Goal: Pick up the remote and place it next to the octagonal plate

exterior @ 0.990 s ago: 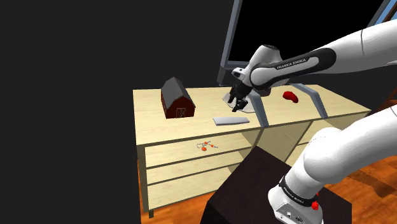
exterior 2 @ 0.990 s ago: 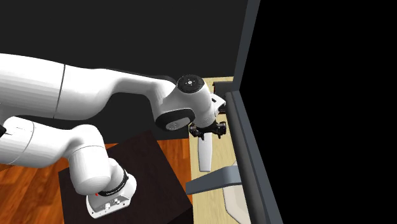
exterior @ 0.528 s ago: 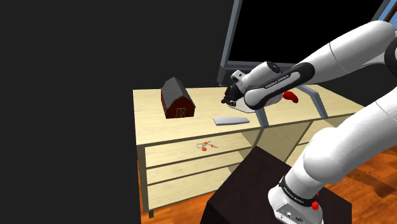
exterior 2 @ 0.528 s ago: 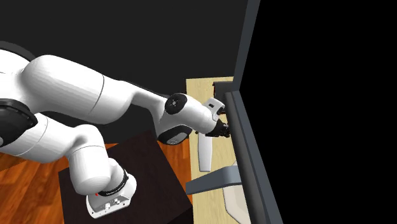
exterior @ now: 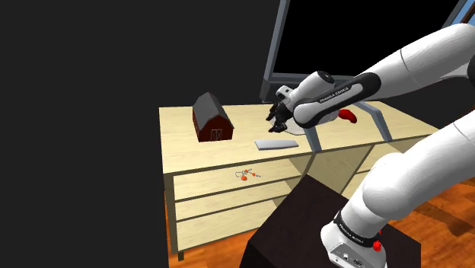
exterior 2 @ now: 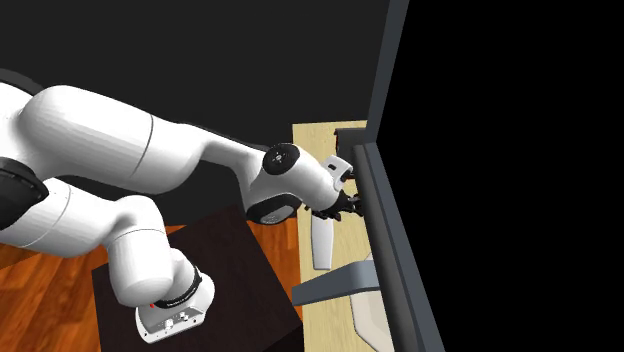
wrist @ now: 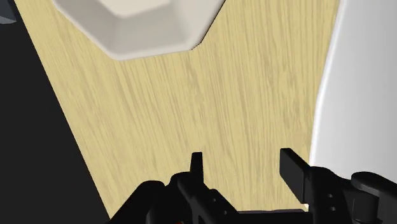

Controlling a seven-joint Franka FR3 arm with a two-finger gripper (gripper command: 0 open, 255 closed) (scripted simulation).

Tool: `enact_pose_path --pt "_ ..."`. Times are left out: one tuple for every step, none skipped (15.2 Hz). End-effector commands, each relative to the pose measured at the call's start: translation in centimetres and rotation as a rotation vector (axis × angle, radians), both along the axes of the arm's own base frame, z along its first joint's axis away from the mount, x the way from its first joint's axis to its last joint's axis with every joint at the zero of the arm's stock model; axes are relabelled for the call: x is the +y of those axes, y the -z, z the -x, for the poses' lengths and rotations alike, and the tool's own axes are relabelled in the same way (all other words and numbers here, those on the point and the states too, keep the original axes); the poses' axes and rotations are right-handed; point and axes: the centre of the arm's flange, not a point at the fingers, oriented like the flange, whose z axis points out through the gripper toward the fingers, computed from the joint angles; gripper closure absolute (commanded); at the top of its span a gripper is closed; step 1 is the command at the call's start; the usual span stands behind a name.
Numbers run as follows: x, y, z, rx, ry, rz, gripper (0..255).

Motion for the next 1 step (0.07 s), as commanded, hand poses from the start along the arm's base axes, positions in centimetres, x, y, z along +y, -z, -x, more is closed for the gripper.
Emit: enact_pose_path --pt "-0.05 0.16 -0.36 0.467 0.003 -0.095 0"
